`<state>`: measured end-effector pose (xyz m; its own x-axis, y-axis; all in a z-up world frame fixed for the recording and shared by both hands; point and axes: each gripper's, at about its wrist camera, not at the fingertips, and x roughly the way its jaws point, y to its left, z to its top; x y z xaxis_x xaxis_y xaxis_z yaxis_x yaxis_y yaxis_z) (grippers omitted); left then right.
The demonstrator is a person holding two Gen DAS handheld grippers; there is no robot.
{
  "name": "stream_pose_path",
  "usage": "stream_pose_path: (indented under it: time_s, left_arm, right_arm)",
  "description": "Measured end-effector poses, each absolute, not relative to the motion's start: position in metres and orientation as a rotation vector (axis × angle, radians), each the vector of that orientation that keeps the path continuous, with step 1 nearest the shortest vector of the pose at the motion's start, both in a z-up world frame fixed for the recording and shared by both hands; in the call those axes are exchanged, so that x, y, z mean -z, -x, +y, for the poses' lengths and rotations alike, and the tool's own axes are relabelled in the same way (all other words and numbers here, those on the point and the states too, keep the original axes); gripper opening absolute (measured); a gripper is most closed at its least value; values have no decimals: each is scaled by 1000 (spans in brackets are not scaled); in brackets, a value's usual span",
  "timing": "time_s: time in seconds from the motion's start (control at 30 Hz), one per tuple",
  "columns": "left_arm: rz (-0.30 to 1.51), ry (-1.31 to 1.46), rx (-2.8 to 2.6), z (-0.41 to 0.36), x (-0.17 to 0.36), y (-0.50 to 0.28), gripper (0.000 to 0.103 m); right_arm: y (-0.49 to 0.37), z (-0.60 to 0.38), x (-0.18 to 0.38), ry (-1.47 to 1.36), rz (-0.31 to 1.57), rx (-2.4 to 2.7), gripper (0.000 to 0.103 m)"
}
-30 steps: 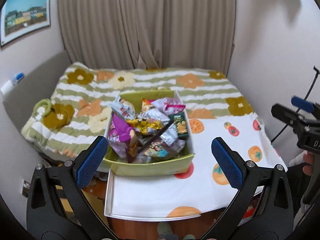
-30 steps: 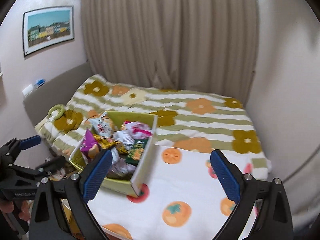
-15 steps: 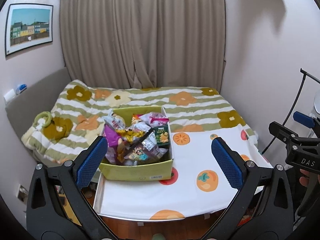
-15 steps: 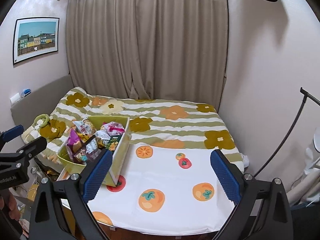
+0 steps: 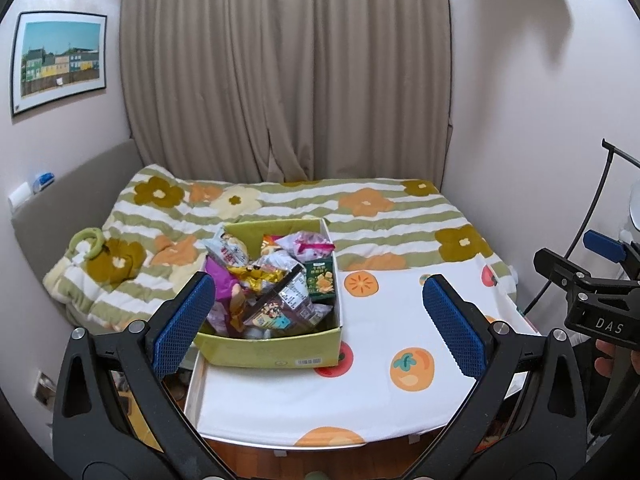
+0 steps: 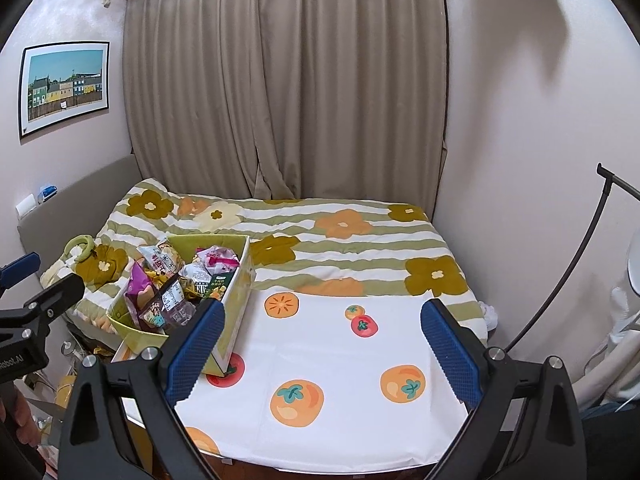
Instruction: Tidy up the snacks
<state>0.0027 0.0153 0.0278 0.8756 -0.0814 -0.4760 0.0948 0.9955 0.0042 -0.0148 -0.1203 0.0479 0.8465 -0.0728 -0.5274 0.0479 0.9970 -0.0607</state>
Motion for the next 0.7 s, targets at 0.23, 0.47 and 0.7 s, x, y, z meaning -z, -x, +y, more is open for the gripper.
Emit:
stream_pose_path:
  time_s: [0.23,0.47,0.7]
  left_arm:
    - [493,-29,96,13,-29,-5,103]
    - [495,-22,96,14,-29,-5,103]
    - [492,-19,96,14,-30,-5,103]
  right_arm:
    - [13,-120,-47,46,559,63,98]
    - [12,-121,-47,45,560,60,98]
    - [12,-119,-48,42,559,62,98]
